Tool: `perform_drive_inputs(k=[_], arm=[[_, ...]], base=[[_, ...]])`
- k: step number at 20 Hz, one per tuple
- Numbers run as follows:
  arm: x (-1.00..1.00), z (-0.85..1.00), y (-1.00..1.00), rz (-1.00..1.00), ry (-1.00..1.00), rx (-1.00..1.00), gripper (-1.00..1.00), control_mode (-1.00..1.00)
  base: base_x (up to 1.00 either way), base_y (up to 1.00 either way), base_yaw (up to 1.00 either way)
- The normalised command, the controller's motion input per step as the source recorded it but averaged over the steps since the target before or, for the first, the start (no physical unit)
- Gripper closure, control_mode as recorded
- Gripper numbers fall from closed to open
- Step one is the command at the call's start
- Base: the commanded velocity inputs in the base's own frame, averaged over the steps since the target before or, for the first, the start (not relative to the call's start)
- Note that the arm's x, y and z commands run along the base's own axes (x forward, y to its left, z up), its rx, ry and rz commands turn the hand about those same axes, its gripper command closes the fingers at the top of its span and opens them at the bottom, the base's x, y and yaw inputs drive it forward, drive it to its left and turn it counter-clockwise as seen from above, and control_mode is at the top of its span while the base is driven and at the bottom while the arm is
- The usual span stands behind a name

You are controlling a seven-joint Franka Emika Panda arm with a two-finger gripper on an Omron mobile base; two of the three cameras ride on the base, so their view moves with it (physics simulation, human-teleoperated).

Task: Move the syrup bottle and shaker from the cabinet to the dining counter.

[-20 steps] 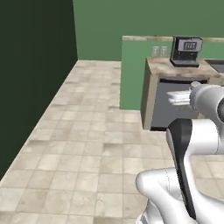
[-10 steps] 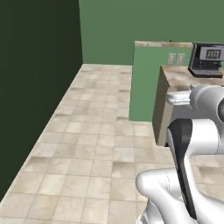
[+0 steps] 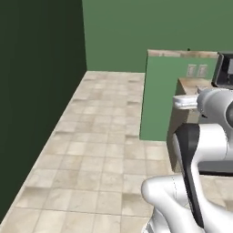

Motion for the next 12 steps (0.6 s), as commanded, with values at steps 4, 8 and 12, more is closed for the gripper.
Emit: perform_drive_inputs(k=[4, 8, 12], arm=[[0.00, 0.00, 0.00, 0.00, 0.00, 0.00, 1.00, 1.00], [0.00, 0.00, 0.00, 0.00, 0.00, 0.00, 1.00, 1.00], [0.00, 0.00, 0.00, 0.00, 0.00, 0.00, 1.00, 1.00]], base=[[1.00, 0.14, 0.00], [1.00, 0.30, 0.00], [1.00, 0.63, 0.00]])
